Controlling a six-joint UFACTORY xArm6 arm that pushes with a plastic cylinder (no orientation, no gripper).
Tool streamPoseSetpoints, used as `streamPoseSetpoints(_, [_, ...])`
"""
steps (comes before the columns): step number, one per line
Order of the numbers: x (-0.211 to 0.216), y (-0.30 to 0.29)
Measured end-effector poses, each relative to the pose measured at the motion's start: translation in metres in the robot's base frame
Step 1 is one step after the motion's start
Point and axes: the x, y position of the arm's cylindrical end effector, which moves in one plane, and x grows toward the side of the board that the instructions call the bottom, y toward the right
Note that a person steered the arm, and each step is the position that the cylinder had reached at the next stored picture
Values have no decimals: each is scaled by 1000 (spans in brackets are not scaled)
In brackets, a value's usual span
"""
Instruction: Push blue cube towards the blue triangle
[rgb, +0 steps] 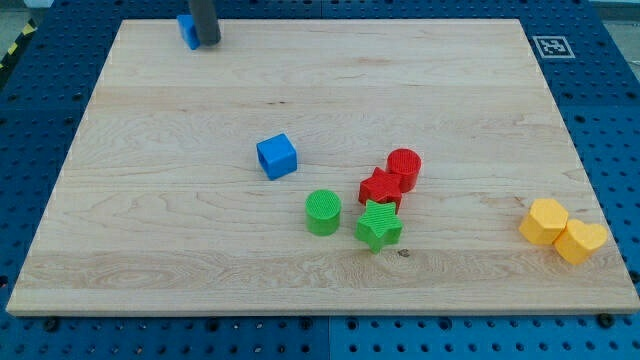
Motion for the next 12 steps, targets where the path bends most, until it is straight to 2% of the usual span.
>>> streamPoseSetpoints(2, [0, 0])
streamPoseSetpoints(3, [53, 38])
streamPoseSetpoints(5, [208, 44])
streamPoseSetpoints(6, [292, 78])
streamPoseSetpoints(7, [312, 134])
streamPoseSetpoints(8, [307, 134])
streamPoseSetpoints(10, [247, 133])
streamPoseSetpoints(12, [221, 88])
